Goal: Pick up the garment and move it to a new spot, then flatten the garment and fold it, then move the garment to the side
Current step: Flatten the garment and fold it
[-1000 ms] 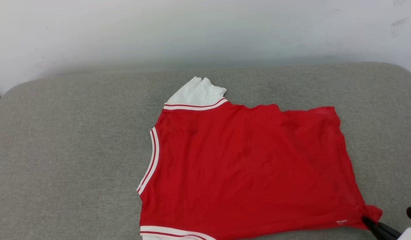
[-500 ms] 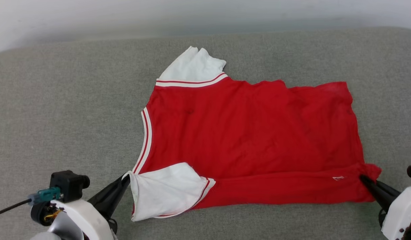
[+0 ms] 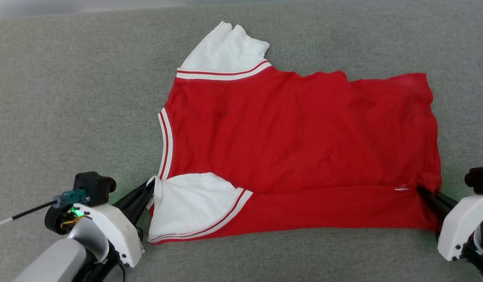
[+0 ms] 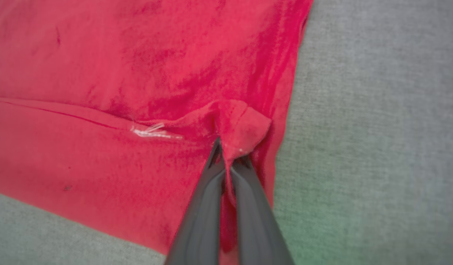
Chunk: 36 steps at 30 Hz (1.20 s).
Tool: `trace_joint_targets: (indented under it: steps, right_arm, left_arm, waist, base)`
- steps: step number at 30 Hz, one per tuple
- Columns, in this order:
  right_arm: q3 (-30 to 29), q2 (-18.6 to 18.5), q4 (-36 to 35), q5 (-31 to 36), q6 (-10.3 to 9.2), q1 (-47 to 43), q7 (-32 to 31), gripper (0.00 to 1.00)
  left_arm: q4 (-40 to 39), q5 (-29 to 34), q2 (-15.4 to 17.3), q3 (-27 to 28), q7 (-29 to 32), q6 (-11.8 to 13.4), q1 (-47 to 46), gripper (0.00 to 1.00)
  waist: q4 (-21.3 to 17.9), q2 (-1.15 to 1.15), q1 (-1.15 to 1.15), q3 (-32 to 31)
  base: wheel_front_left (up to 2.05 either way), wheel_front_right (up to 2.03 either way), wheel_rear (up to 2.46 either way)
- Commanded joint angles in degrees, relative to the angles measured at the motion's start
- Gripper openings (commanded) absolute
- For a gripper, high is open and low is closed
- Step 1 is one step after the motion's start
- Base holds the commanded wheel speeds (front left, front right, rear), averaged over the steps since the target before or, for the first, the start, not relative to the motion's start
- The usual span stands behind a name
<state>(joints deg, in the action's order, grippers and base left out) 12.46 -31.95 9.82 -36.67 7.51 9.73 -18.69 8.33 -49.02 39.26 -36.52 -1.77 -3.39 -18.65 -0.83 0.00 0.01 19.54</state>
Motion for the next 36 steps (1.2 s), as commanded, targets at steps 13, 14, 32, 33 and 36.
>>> trace_joint_targets:
  steps: [13, 14, 32, 33, 36]
  right_arm:
    - [0.34, 2.85, 4.06, 4.25, -0.04, 0.59, 1.46, 1.00]
    - [-0.10, 3.48, 4.18, 4.57, -0.04, 0.13, 1.40, 1.00]
    - [-13.13, 14.91, -7.11, 13.12, -0.03, -11.15, -8.42, 1.00]
    - [-13.51, 15.47, -7.81, 13.38, -0.03, -11.35, -8.61, 1.00]
    - [-14.25, 16.72, -9.66, 14.19, -0.03, -11.80, -9.25, 1.00]
  left_arm:
    - [8.93, -1.76, -4.93, 0.74, -4.65, 3.23, 2.76, 1.00]
    - [8.76, -2.43, -5.35, 1.23, -5.07, 4.05, 3.58, 1.00]
    - [-10.51, -6.76, -0.29, 1.04, 2.95, 16.06, 17.89, 1.00]
    - [-11.19, -6.79, -0.44, 0.82, 3.19, 16.35, 17.93, 1.00]
    - [-12.46, -6.40, -0.37, 0.85, 3.56, 17.09, 17.38, 1.00]
  waist:
    - [-0.70, 0.00, -0.01, -6.90]
    - [-0.69, 0.00, -0.01, -7.74]
    - [-1.66, 0.00, -0.01, -11.16]
    - [-1.76, 0.00, -0.01, -10.86]
    - [-2.11, 0.00, -0.01, -9.75]
  base:
    - [0.00, 0.00, 0.00]
    - [0.00, 0.00, 0.00]
    - [0.00, 0.00, 0.00]
    - [0.00, 0.00, 0.00]
    - [0.00, 0.00, 0.00]
